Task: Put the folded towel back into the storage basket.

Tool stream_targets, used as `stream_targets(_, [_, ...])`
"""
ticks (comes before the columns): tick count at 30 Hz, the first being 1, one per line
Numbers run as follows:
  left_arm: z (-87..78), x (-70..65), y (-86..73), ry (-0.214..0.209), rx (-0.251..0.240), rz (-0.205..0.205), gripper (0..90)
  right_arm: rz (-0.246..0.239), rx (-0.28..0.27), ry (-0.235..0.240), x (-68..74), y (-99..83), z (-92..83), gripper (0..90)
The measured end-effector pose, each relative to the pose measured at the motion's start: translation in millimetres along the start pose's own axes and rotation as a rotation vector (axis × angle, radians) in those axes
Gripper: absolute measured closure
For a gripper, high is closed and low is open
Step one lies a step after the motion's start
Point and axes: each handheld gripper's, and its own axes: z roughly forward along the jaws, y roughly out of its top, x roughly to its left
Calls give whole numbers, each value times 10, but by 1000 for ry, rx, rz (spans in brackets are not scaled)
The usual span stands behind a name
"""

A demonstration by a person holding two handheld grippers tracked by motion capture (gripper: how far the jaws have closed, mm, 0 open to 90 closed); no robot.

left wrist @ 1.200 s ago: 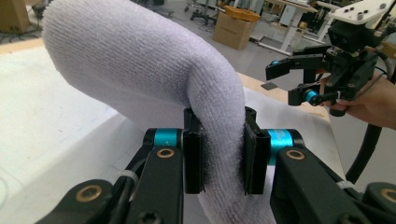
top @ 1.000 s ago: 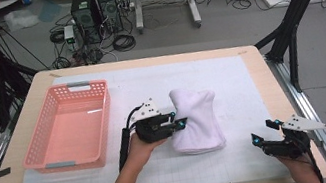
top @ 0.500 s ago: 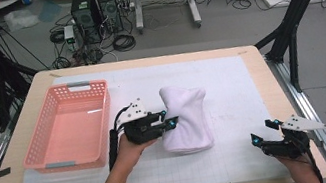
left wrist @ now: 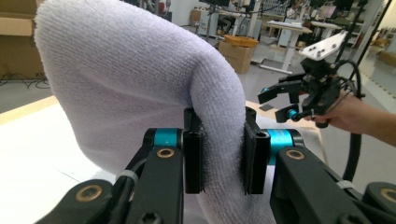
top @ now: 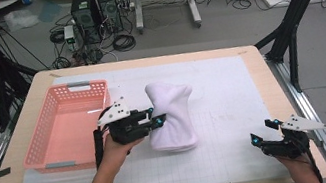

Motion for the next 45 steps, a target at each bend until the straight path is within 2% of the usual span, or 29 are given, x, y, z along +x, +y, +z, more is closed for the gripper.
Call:
stream_targets(5, [-138, 39, 67, 9, -2, 3, 744, -4, -1, 1, 5, 5, 4, 207])
stream_targets(10, [-363, 86, 150, 26, -18, 14, 744, 0, -3, -3, 1, 7, -5, 207])
stream_targets(15, [-541, 141, 191, 40, -44, 6, 744, 1, -3, -6, -10, 5, -13, 207])
stream_targets(24, [-755, 186, 264, 59, -54, 16, 744, 1, 0, -8, -11, 3, -15, 207])
stream_targets(31, [-994, 231, 327, 98, -84, 16, 744, 1, -2, -6, -5, 9, -10, 207])
stream_targets(36, [-1151, 254, 387, 118, -93, 28, 744, 1, 0, -6, -5, 12, -9, 207])
stream_targets(40, [-1240, 274, 413, 130, -93, 27, 744, -4, 1, -8, -5, 11, -5, 207])
stream_targets(45, [-1437, 337, 446, 155, -104, 19, 744, -8, 1, -7, -3, 17, -3, 207])
